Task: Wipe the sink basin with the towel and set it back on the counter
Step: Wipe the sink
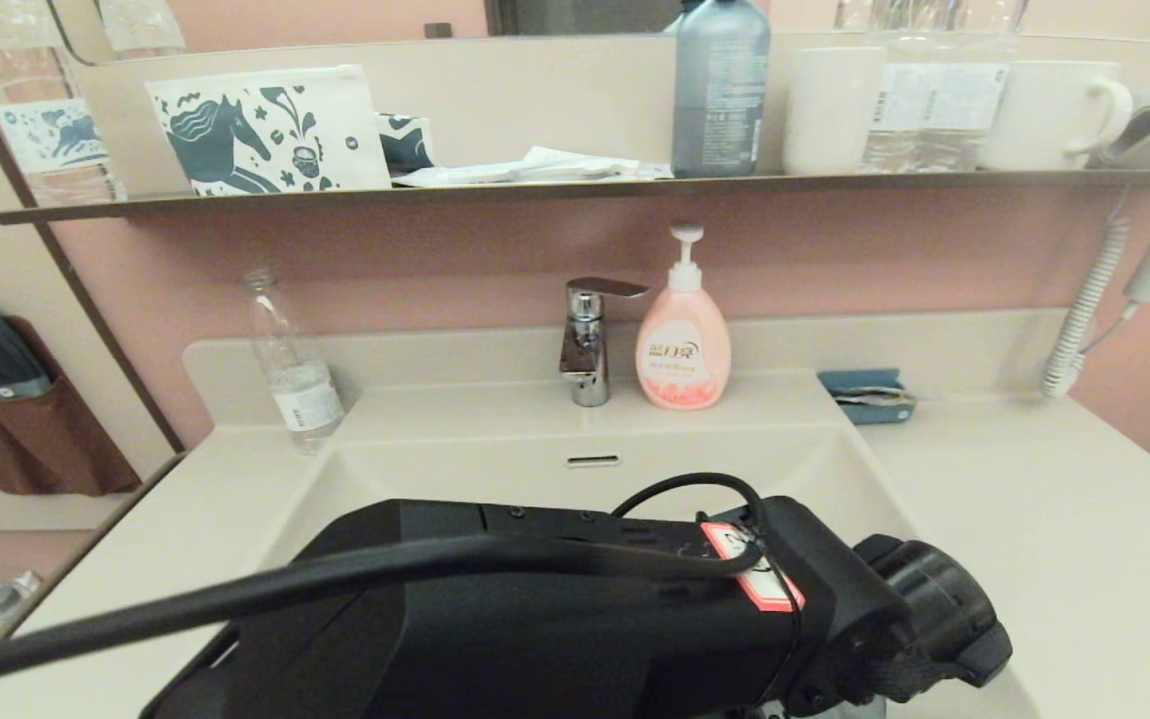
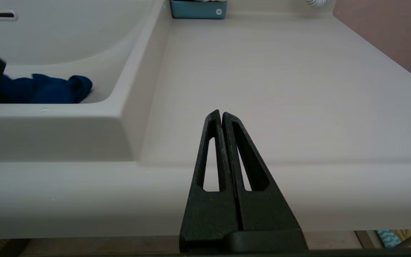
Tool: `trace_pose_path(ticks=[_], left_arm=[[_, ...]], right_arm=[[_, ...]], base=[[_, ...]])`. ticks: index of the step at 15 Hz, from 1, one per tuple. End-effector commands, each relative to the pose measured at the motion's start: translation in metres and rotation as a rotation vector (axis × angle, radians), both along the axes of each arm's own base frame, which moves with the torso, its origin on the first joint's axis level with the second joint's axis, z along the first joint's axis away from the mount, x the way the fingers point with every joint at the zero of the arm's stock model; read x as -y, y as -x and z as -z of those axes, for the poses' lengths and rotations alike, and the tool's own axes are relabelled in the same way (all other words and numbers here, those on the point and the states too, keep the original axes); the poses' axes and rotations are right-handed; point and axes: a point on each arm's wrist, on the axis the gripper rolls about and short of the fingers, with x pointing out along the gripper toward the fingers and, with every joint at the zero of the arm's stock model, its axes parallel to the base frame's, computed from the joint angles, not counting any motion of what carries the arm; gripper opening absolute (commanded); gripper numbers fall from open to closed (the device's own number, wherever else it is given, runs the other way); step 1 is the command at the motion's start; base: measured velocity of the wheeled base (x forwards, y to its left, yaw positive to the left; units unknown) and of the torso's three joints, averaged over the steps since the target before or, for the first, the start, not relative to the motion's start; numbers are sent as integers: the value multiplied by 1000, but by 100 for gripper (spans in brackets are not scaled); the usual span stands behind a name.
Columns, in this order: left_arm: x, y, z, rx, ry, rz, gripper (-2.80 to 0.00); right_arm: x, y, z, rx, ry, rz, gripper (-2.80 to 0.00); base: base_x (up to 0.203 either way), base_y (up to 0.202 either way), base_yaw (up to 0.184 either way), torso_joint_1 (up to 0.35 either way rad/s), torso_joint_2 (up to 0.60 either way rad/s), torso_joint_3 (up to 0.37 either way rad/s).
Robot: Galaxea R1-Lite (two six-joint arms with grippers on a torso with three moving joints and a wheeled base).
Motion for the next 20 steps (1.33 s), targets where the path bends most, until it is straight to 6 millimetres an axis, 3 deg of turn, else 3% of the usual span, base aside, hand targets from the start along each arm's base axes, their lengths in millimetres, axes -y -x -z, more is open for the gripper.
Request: trace_pose_path(ticks=[1,7,11,15,20], left_arm=[[-6,-1,6,-42,-62,0,-280],[-32,-4,2,-195,-211,-22,-280],[-57,-32,3,-249,-264,-107,-280],[-88,-45,15,-326,-389,-117,-280],[-125,-59,14,-353,-421,-181,-280]], right_arm=[[0,0,0,0,1,-1,-280],[0,0,0,0,1,-1,-280],[0,0,0,0,1,-1,-280],[0,0,0,0,1,-1,-280],[0,0,0,-1,1,-1,-280]], base=[[0,0,0,0,0,0],[0,0,0,0,0,0],[0,0,0,0,0,0],[0,0,0,0,0,0],[0,0,0,0,0,0]])
